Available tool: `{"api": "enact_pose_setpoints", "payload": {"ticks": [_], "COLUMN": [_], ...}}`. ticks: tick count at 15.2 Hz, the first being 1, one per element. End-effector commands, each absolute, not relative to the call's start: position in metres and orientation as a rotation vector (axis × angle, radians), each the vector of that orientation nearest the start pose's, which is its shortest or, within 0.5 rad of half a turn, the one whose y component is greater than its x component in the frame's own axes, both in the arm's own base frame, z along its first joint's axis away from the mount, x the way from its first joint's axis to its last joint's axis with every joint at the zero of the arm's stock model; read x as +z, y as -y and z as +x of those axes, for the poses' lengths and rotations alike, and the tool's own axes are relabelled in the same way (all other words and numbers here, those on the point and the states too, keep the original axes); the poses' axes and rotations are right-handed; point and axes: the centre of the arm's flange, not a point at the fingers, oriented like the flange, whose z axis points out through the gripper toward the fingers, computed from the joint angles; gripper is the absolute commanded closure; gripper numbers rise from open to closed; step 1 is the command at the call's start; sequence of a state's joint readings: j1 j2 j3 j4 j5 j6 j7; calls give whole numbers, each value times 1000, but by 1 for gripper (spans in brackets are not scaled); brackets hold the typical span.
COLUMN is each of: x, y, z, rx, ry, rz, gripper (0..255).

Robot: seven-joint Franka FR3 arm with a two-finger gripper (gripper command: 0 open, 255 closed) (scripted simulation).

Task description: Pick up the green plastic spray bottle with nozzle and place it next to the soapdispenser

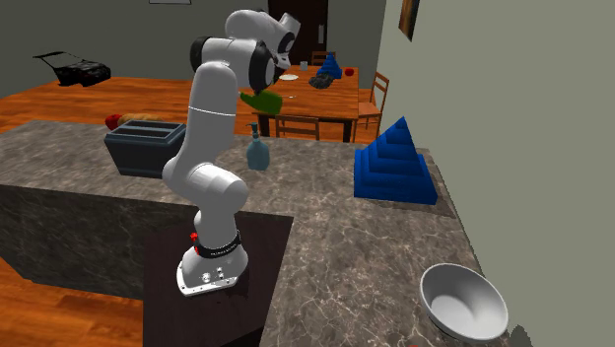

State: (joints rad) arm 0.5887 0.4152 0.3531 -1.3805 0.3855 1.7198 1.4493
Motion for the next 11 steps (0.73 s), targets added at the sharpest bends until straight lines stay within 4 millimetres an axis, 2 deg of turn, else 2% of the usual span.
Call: {"api": "enact_pose_setpoints", "payload": {"ticks": [1,11], "x": [486,433], "y": [-541,-541], "z": [401,401], "rx": [746,746], "ry": [-859,-859], "rz": [-2774,-2774], "gripper": [255,255]}}
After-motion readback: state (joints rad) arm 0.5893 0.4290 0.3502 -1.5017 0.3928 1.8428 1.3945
